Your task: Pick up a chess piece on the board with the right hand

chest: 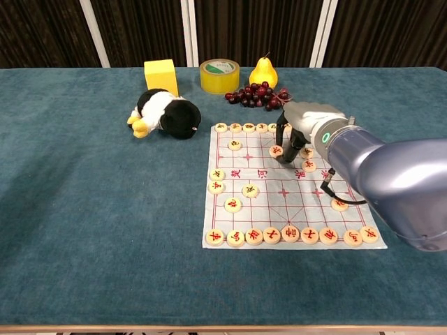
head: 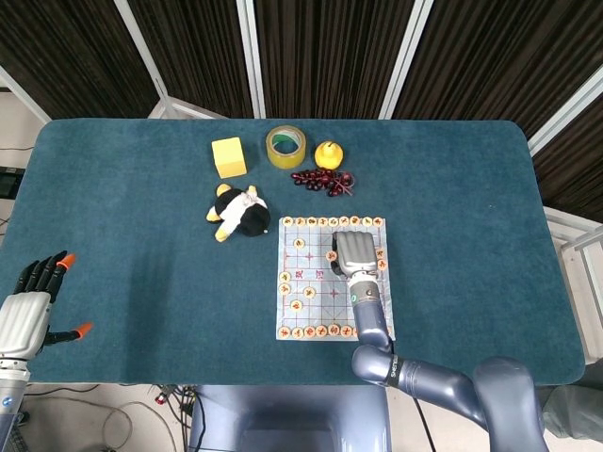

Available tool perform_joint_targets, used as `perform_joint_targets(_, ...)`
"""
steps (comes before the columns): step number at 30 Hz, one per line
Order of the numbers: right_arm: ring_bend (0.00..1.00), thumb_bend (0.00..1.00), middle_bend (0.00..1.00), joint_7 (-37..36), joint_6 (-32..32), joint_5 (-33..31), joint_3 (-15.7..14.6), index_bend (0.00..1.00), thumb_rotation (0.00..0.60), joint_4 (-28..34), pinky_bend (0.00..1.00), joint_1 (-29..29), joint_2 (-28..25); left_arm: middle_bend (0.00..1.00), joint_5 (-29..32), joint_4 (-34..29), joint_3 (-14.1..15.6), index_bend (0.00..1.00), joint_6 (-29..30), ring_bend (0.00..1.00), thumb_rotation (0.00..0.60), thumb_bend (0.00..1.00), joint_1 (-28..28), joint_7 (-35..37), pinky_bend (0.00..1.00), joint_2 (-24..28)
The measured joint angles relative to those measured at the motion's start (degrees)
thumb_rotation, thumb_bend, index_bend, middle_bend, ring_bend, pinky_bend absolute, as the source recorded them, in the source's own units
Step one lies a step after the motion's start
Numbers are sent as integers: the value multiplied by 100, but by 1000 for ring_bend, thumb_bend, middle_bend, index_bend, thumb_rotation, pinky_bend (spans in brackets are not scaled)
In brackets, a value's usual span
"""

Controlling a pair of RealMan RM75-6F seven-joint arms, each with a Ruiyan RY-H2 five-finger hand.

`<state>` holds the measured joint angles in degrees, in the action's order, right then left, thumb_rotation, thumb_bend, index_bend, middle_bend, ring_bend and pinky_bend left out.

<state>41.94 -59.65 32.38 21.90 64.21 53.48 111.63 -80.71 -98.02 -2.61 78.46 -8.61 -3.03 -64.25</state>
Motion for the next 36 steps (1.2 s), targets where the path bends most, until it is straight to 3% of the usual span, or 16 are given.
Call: perform_joint_targets(36, 956, 414, 922, 46, -58, 136, 32, 470, 600, -226, 803, -35, 125, 0, 40, -28, 15, 0, -50, 0, 600, 0, -15, -25, 0, 24)
